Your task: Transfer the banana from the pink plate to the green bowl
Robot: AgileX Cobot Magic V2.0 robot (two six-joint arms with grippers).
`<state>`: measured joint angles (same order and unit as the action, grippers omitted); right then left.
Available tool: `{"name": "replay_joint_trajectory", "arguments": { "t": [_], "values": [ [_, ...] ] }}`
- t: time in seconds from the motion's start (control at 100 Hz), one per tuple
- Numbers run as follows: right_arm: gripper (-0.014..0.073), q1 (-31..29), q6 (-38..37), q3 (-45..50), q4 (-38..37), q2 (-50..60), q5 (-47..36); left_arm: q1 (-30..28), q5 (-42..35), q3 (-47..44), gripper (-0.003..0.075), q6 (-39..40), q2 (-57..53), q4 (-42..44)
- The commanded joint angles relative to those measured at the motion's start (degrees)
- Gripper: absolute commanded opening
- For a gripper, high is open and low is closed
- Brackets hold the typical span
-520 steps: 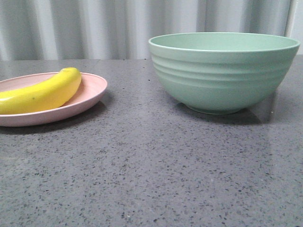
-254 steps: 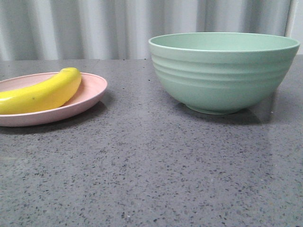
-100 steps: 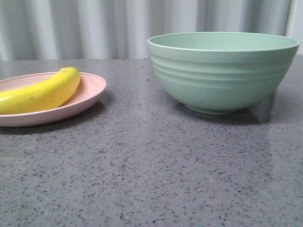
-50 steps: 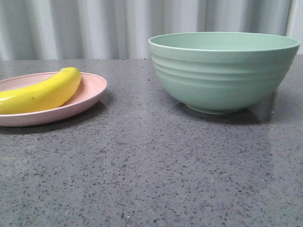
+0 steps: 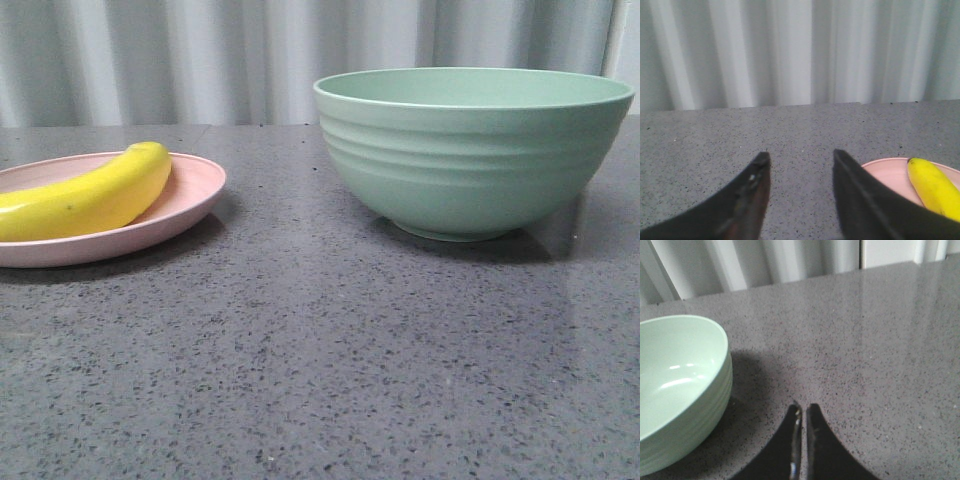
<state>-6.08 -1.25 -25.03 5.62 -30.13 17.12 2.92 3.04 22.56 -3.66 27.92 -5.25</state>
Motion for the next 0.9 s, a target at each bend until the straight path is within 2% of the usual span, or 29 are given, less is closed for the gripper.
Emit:
{"name": "replay_joint_trajectory", "arguments": {
  "t": [0.0, 0.05, 0.21, 0.45, 0.68, 0.89],
  "values": [
    [-0.0072, -0.34, 0.42, -2.16, 0.14, -1.26, -3.28, -0.11, -7.06, 2.26, 0.0456, 0.43, 1.60, -0.62],
    [-0.0072, -0.34, 0.42, -2.16, 0.14, -1.38, -2.83, -0.11, -7.61, 2.26, 0.0483, 0.43, 2.03, -1.34],
    [-0.0072, -0.34, 0.42, -2.16, 0.14, -1.38, -2.84, 0.73, -6.39, 3.32, 0.0464, 0.43, 3.71, -5.49],
    [-0.0072, -0.34, 0.42, -2.16, 0.14, -1.38, -2.84, 9.59, 5.50, 11.57, 0.0442, 0.43, 13.93, -5.49],
    [-0.0072, -0.34, 0.42, -2.16, 0.14, -1.47, -2.84, 18.07, 13.71, 19.20, 0.0442, 0.43, 25.85, -5.49],
    [-0.0072, -0.34, 0.42, -2.16, 0.14, -1.47, -2.84, 22.23, 21.04, 24.69, 0.0442, -2.36, 34.46, -5.49]
  ]
}}
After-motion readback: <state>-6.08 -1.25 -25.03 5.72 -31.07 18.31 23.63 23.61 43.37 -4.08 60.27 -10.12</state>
